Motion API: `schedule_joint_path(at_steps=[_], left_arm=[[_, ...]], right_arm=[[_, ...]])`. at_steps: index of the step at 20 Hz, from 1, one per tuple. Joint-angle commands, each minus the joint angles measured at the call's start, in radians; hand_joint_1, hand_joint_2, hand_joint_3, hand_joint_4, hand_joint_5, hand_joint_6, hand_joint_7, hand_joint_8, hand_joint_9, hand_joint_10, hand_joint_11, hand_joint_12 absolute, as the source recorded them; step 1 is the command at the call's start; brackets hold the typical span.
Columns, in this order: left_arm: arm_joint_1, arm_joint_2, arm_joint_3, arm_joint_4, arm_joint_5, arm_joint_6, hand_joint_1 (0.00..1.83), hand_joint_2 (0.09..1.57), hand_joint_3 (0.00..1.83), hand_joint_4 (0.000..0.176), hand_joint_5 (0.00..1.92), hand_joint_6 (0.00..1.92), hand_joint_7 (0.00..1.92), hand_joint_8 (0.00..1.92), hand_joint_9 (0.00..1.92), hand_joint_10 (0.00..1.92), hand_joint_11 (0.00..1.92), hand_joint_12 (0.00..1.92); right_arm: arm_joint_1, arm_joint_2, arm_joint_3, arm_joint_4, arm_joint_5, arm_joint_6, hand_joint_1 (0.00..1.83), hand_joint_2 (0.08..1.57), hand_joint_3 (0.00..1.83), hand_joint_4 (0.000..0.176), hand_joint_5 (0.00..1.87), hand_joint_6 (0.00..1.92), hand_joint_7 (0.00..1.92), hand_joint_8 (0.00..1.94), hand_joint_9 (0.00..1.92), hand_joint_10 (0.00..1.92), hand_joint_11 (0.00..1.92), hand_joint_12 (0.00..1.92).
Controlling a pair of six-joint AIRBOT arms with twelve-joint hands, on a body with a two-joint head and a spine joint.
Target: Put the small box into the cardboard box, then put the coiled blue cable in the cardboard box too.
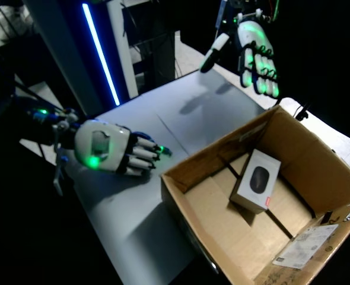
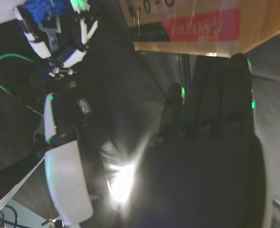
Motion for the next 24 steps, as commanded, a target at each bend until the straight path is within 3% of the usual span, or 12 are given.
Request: schedule_joint_path(at_steps=[1,5,8,10,13,14,15,16,17,18,20,24], left_arm=[[-0.006,-0.003,0.002,-0.009,-0.128,-0.006,0.70,0.84,0.00,0.163,0.08,0.00,0.07,0.00,0.05,0.01,0.07,0.03],[-0.003,-0.005,0.003,-0.012,-0.132,-0.007,0.73,0.84,0.00,0.138,0.09,0.00,0.08,0.00,0.06,0.00,0.05,0.02],[-0.001,-0.006,0.003,-0.015,-0.136,-0.009,0.73,0.84,0.00,0.145,0.09,0.00,0.08,0.00,0.05,0.00,0.04,0.02],[-0.001,-0.007,0.003,-0.015,-0.136,-0.009,0.72,0.83,0.00,0.156,0.09,0.00,0.09,0.00,0.06,0.00,0.07,0.03],[0.001,-0.008,0.003,-0.018,-0.140,-0.009,0.66,0.84,0.00,0.170,0.07,0.00,0.07,0.00,0.05,0.00,0.07,0.04],[0.001,-0.008,0.003,-0.019,-0.140,-0.009,0.68,0.85,0.01,0.155,0.08,0.00,0.05,0.00,0.01,0.00,0.04,0.03],[0.001,-0.011,0.004,-0.020,-0.140,-0.009,0.68,0.85,0.00,0.156,0.08,0.00,0.04,0.00,0.00,0.00,0.03,0.03],[0.001,-0.014,0.006,-0.022,-0.140,-0.009,0.68,0.85,0.00,0.155,0.08,0.00,0.04,0.00,0.00,0.00,0.04,0.03],[0.001,-0.016,0.007,-0.024,-0.141,-0.009,0.68,0.85,0.00,0.146,0.09,0.00,0.04,0.00,0.00,0.00,0.04,0.04],[0.001,-0.017,0.007,-0.024,-0.141,-0.009,0.68,0.85,0.00,0.146,0.10,0.01,0.05,0.00,0.00,0.00,0.05,0.04],[0.001,-0.018,0.007,-0.024,-0.143,-0.009,0.67,0.85,0.00,0.172,0.09,0.00,0.04,0.00,0.00,0.00,0.02,0.03],[0.001,-0.032,0.020,-0.023,-0.146,-0.020,0.69,0.86,0.00,0.154,0.11,0.01,0.05,0.00,0.00,0.00,0.04,0.05]], right_arm=[[0.006,0.000,0.000,-0.004,0.018,-0.006,1.65,1.30,0.00,0.000,0.64,1.92,0.73,1.94,1.02,1.92,1.12,1.92],[0.061,0.055,-0.040,-0.029,0.088,-0.006,1.61,1.31,0.00,0.000,0.47,1.92,0.69,1.94,1.01,1.92,1.15,1.92],[0.109,0.123,-0.100,-0.075,0.179,-0.006,1.57,1.31,0.00,0.000,0.58,1.92,0.94,1.94,1.18,1.92,1.32,1.92],[0.135,0.156,-0.127,-0.093,0.215,-0.006,1.58,1.32,0.00,0.000,0.50,1.92,0.90,1.94,1.15,1.92,1.24,1.92],[0.189,0.202,-0.163,-0.143,0.249,-0.006,1.57,1.30,0.00,0.000,0.52,1.92,0.97,1.94,1.31,1.92,1.48,1.92],[0.190,0.218,-0.176,-0.146,0.285,-0.006,1.37,1.38,0.01,0.000,0.39,1.92,0.92,1.94,1.34,1.92,1.51,1.92],[0.192,0.242,-0.193,-0.146,0.340,-0.006,0.96,1.48,0.02,0.000,0.37,1.92,0.92,1.94,1.36,1.92,1.52,1.92],[0.197,0.256,-0.202,-0.145,0.381,-0.006,0.88,1.48,0.00,0.000,0.41,1.87,0.78,1.94,1.18,1.92,1.42,1.92],[0.209,0.269,-0.209,-0.145,0.412,-0.005,0.90,1.40,0.00,0.000,0.52,1.72,0.70,1.93,0.96,1.92,1.25,1.92],[0.236,0.280,-0.212,-0.145,0.433,-0.004,0.98,1.38,0.00,0.000,0.55,1.66,0.73,1.94,1.02,1.92,1.29,1.92],[0.293,0.289,-0.207,-0.145,0.447,-0.005,0.99,1.38,0.00,0.000,0.55,1.66,0.73,1.94,1.02,1.92,1.29,1.92],[0.366,0.268,-0.170,-0.121,0.447,-0.005,0.99,1.38,0.00,0.000,0.55,1.66,0.73,1.94,1.02,1.92,1.29,1.92]])
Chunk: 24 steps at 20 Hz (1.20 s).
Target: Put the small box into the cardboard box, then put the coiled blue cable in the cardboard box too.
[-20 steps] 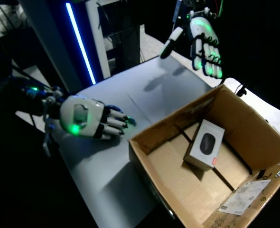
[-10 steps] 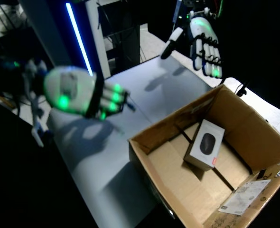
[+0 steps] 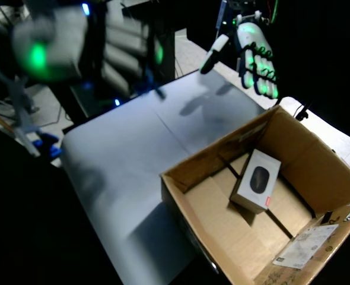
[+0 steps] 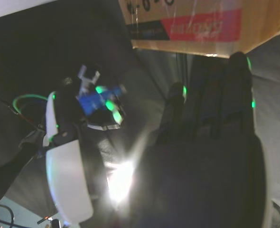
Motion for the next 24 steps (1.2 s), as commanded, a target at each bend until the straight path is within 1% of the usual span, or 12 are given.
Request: schedule_joint_path(at_steps=[1,6,7,8,12,13,14,18,19,21,22,24], left_arm=[[-0.008,-0.008,0.006,-0.001,-0.121,-0.014,0.69,0.86,0.00,0.155,0.11,0.00,0.04,0.00,0.00,0.00,0.04,0.05],[-0.010,-0.006,0.009,0.007,-0.115,-0.017,0.67,0.87,0.00,0.159,0.11,0.00,0.05,0.00,0.00,0.00,0.03,0.05],[-0.011,-0.006,0.009,0.009,-0.115,-0.017,0.67,0.88,0.00,0.157,0.11,0.00,0.05,0.00,0.01,0.00,0.04,0.06],[-0.013,-0.006,0.011,0.013,-0.113,-0.018,0.69,0.87,0.00,0.166,0.12,0.00,0.05,0.00,0.02,0.01,0.05,0.07],[-0.040,-0.007,0.020,0.042,-0.088,-0.023,0.69,0.85,0.00,0.176,0.12,0.00,0.05,0.00,0.02,0.00,0.04,0.08],[-0.049,-0.007,0.023,0.050,-0.083,-0.026,0.70,0.85,0.00,0.176,0.11,0.00,0.04,0.00,0.02,0.00,0.04,0.09],[-0.053,-0.007,0.026,0.055,-0.082,-0.028,0.71,0.85,0.00,0.176,0.11,0.00,0.04,0.00,0.02,0.00,0.04,0.09],[-0.066,-0.007,0.035,0.071,-0.077,-0.037,0.72,0.85,0.00,0.176,0.09,0.00,0.02,0.00,0.00,0.00,0.01,0.09],[-0.071,-0.009,0.037,0.076,-0.072,-0.043,0.73,0.86,0.00,0.176,0.10,0.00,0.03,0.00,0.00,0.00,0.01,0.10],[-0.077,-0.014,0.039,0.084,-0.066,-0.046,0.72,0.87,0.00,0.175,0.09,0.00,0.03,0.00,0.01,0.00,0.01,0.11],[-0.077,-0.014,0.039,0.083,-0.066,-0.047,0.73,0.86,0.00,0.170,0.09,0.00,0.03,0.00,0.01,0.00,0.01,0.11],[-0.076,-0.015,0.042,0.083,-0.063,-0.054,0.72,0.87,0.00,0.175,0.09,0.00,0.03,0.00,0.01,0.00,0.00,0.12]], right_arm=[[0.018,-0.010,0.014,0.033,0.104,0.005,0.99,1.38,0.00,0.000,0.55,1.66,0.73,1.94,1.02,1.92,1.29,1.92],[0.143,-0.102,0.126,0.075,0.027,0.005,1.23,1.31,0.00,0.018,0.63,1.87,0.89,1.94,1.17,1.92,1.33,1.92],[0.164,-0.119,0.144,0.075,0.006,0.005,1.60,1.15,0.00,0.173,0.71,1.92,0.81,1.94,1.25,1.92,1.38,1.92],[0.192,-0.151,0.176,0.076,-0.028,0.005,1.64,1.12,0.00,0.176,0.70,1.92,0.84,1.94,1.22,1.92,1.33,1.92],[0.243,-0.317,0.354,0.150,-0.140,0.005,1.60,1.12,0.00,0.153,0.78,1.92,0.87,1.94,1.25,1.92,1.37,1.92],[0.256,-0.361,0.409,0.171,-0.182,0.005,1.67,1.10,0.00,0.062,0.81,1.92,0.90,1.94,1.29,1.92,1.41,1.92],[0.271,-0.392,0.449,0.178,-0.217,0.005,1.72,1.09,0.00,0.038,0.76,1.92,0.83,1.94,1.23,1.92,1.37,1.92],[0.333,-0.538,0.635,0.181,-0.378,0.005,1.78,1.07,0.00,0.067,0.74,1.92,0.73,1.94,1.07,1.92,1.20,1.92],[0.337,-0.553,0.661,0.182,-0.400,0.005,1.53,1.11,0.01,0.000,0.60,1.91,0.58,1.94,0.86,1.92,0.97,1.92],[0.337,-0.555,0.676,0.182,-0.418,0.005,0.97,1.10,0.00,0.001,0.52,0.71,0.28,1.46,0.46,1.61,0.51,1.69],[0.337,-0.553,0.674,0.182,-0.418,0.005,0.73,1.02,0.00,0.102,0.30,0.09,0.25,0.43,0.29,0.48,0.05,0.97],[0.337,-0.554,0.673,0.182,-0.418,0.005,0.59,0.93,0.00,0.174,0.05,0.00,0.06,0.00,0.05,0.00,0.00,0.03]])
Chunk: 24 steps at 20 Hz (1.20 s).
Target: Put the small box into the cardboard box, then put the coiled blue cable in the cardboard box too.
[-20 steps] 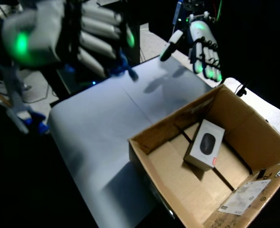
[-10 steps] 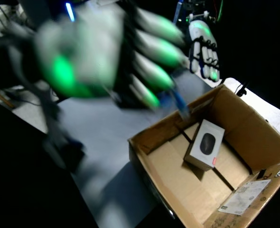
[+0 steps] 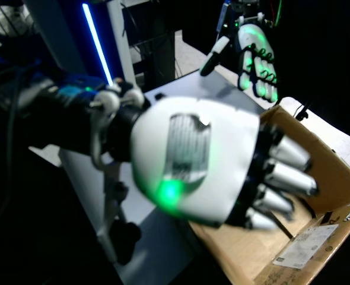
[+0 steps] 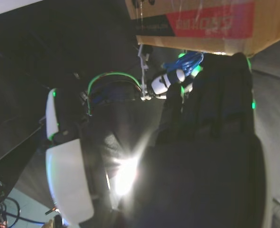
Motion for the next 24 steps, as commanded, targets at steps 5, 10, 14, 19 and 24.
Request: schedule_joint_path(at_steps=[5,10,14,19,24], left_arm=[[-0.010,-0.009,0.005,-0.013,-0.120,-0.009,0.69,0.88,0.00,0.176,0.07,0.00,0.02,0.00,0.00,0.00,0.01,0.14],[-0.010,-0.007,0.006,-0.022,-0.130,-0.009,0.73,0.84,0.00,0.176,0.12,0.00,0.05,0.00,0.03,0.00,0.00,0.23],[0.002,0.022,-0.009,-0.050,-0.179,-0.008,0.68,0.84,0.00,0.171,0.11,0.00,0.01,0.00,0.00,0.00,0.00,0.06],[0.089,0.103,-0.078,-0.133,-0.320,0.046,0.57,0.83,0.00,0.176,0.07,0.00,0.01,0.00,0.00,0.00,0.00,0.00],[0.264,0.150,-0.149,-0.252,-0.526,0.083,0.69,0.80,0.00,0.176,0.05,0.00,0.00,0.00,0.00,0.00,0.00,0.00]], right_arm=[[0.017,0.002,-0.007,0.013,0.129,0.005,0.59,0.84,0.00,0.176,0.00,0.00,0.00,0.00,0.00,0.00,0.00,0.00],[0.016,0.092,-0.107,0.004,0.186,0.004,0.55,0.84,0.00,0.176,0.00,0.00,0.00,0.00,0.00,0.00,0.00,0.00],[-0.105,0.295,-0.338,0.009,0.389,0.004,0.50,0.86,0.01,0.176,0.00,0.00,0.00,0.00,0.00,0.00,0.00,0.00],[-0.394,0.465,-0.556,0.119,0.670,0.004,0.59,0.84,0.00,0.176,0.00,0.00,0.00,0.00,0.00,0.00,0.00,0.00],[-0.755,0.525,-0.692,0.325,1.009,0.005,0.54,0.85,0.00,0.176,0.00,0.00,0.00,0.00,0.00,0.00,0.00,0.00]])
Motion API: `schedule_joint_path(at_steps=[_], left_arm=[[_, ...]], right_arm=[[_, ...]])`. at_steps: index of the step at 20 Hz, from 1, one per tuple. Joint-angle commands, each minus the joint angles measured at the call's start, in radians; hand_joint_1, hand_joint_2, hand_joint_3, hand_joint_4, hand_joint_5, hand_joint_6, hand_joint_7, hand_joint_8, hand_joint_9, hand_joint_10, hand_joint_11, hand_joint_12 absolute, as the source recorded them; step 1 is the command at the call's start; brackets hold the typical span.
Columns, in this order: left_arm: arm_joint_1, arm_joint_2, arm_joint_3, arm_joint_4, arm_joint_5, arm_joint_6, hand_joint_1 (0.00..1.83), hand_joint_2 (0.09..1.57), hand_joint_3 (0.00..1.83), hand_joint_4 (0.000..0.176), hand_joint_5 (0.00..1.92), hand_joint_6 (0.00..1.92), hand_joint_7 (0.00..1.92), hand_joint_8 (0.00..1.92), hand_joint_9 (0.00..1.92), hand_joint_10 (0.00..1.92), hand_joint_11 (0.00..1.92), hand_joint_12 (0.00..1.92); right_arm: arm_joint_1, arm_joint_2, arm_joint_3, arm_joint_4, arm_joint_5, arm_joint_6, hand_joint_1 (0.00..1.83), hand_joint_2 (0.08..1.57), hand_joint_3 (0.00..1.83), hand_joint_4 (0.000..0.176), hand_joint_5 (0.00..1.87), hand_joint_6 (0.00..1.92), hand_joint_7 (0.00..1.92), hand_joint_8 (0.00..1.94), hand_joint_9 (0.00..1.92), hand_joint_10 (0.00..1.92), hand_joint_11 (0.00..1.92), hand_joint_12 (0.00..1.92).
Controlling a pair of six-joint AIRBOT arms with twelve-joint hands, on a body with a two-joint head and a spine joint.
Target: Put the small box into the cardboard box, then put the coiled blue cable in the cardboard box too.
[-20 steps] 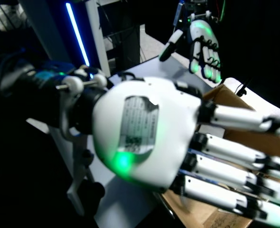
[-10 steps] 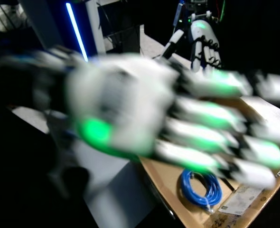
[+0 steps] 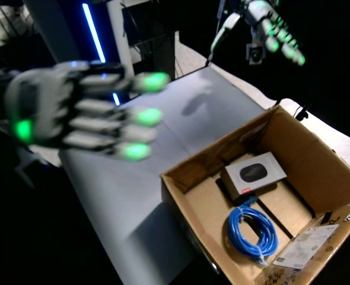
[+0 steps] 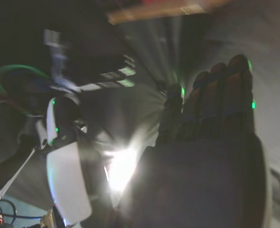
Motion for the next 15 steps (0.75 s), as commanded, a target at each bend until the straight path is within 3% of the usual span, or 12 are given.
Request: schedule_joint_path(at_steps=[1,4,6,15], left_arm=[[0.012,0.003,-0.006,-0.017,-0.181,-0.004,0.62,0.82,0.01,0.176,0.02,0.00,0.00,0.00,0.00,0.00,0.00,0.00],[0.077,-0.001,-0.035,-0.061,-0.246,-0.004,0.63,0.83,0.01,0.176,0.02,0.00,0.00,0.00,0.00,0.00,0.00,0.00],[0.087,-0.006,-0.048,-0.073,-0.259,-0.004,0.60,0.85,0.01,0.176,0.00,0.00,0.00,0.00,0.00,0.00,0.00,0.00],[0.137,-0.013,-0.068,-0.109,-0.319,-0.005,0.51,0.89,0.01,0.176,0.00,0.00,0.02,0.01,0.00,0.00,0.00,0.00]], right_arm=[[-0.031,0.002,-0.015,0.033,0.224,0.014,0.53,0.84,0.00,0.176,0.00,0.00,0.00,0.00,0.00,0.00,0.00,0.00],[-0.224,-0.018,-0.050,0.133,0.415,0.130,0.61,0.87,0.00,0.176,0.00,0.00,0.00,0.00,0.00,0.00,0.00,0.00],[-0.298,-0.013,-0.076,0.188,0.479,0.130,0.64,0.92,0.02,0.176,0.00,0.00,0.00,0.00,0.00,0.00,0.00,0.00],[-0.335,-0.003,-0.089,0.223,0.481,0.131,0.71,0.93,0.01,0.176,0.00,0.00,0.00,0.00,0.00,0.00,0.00,0.00]])
